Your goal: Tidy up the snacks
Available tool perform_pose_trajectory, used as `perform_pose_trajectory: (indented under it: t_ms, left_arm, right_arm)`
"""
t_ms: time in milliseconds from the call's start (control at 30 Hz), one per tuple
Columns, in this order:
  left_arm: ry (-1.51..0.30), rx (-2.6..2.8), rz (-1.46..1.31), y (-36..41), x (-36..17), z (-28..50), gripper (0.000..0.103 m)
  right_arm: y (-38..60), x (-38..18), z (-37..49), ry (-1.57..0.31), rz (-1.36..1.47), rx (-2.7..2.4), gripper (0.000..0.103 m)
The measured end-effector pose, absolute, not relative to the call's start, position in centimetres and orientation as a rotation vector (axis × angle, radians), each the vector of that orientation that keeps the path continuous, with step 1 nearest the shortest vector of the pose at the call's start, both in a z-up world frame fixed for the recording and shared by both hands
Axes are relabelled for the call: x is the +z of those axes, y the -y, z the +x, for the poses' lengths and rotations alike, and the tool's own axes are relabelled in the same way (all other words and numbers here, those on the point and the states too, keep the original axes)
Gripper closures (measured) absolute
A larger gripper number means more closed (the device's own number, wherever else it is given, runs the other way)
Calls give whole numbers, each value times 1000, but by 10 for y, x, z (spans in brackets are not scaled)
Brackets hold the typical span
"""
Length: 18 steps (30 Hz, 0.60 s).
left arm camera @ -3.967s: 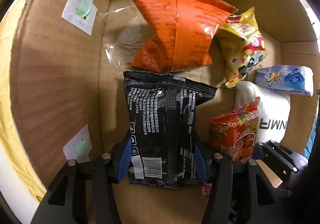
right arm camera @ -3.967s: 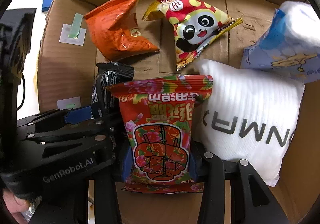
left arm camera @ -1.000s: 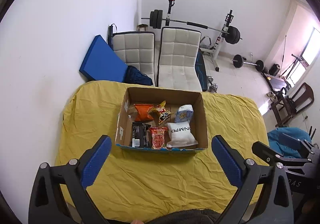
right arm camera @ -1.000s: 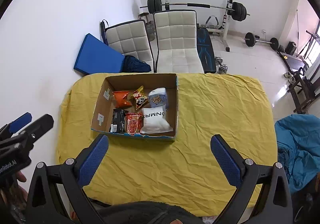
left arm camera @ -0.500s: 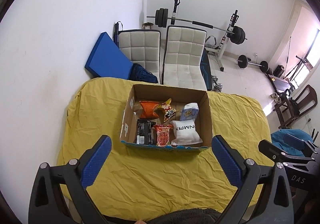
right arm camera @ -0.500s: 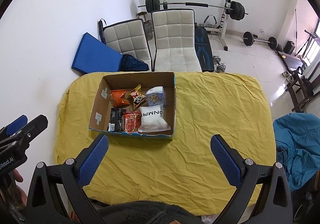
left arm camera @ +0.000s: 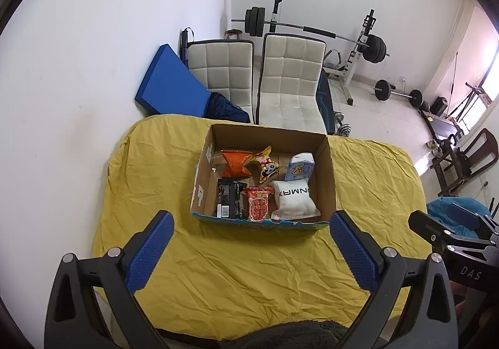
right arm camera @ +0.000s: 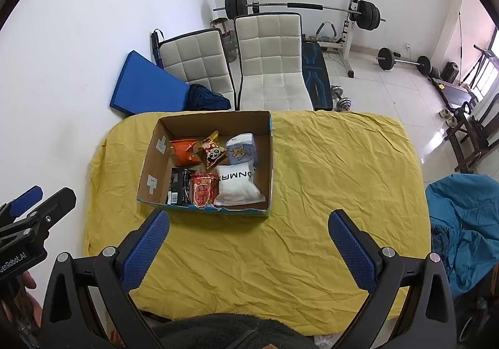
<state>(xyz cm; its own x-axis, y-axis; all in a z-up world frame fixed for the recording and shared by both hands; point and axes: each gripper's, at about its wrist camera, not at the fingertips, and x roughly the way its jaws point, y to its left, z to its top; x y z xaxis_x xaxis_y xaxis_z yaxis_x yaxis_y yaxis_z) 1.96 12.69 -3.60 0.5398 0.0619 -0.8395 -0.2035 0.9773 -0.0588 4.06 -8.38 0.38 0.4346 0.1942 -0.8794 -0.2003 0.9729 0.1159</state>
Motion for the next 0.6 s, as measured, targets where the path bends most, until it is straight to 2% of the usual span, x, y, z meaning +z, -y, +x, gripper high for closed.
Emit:
perform_pose_trajectory:
  t_ms: [600]
  left_arm:
    - [-1000,180,-142,-127,-38,19,0]
  right_arm:
    - [87,4,40,-1075,-19,212,0]
